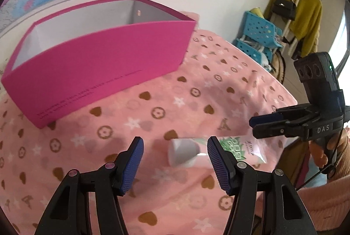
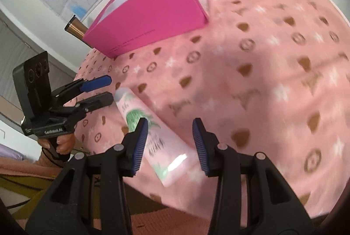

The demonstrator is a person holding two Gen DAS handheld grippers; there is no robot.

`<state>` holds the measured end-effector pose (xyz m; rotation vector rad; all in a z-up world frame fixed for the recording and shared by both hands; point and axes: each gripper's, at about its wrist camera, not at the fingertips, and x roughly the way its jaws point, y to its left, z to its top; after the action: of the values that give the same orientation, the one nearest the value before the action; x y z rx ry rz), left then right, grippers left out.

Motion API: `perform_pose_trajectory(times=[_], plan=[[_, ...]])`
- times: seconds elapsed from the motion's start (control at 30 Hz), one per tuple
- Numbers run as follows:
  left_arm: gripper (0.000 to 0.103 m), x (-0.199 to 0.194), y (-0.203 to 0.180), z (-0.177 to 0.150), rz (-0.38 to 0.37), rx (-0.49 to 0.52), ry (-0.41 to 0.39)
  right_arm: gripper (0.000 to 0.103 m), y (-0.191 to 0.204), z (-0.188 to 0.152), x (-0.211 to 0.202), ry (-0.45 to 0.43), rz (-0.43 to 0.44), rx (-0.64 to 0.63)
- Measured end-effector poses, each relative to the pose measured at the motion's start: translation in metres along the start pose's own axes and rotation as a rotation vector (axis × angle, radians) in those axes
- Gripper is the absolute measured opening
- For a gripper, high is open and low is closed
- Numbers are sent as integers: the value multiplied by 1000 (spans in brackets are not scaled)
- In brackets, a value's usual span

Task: Organize rigid objects
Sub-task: 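Lower the right gripper around the pink-and-green tube's middle and close it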

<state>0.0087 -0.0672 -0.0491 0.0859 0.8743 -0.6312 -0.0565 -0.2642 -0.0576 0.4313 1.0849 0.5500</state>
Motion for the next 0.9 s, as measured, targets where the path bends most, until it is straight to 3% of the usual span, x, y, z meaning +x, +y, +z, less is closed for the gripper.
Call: perform_pose_trajectory(times=[0.2,0.43,0.9], plan=[[53,7,-7,-4,-41,17,25,45,-1,-24,-6,22,-8,26],[52,10,-8,-6,-57,20,34,45,2,-35,-9,37,-9,33],[52,12,-10,-7,-48,-16,50,48,8,-26,-1,-9,-2,48]])
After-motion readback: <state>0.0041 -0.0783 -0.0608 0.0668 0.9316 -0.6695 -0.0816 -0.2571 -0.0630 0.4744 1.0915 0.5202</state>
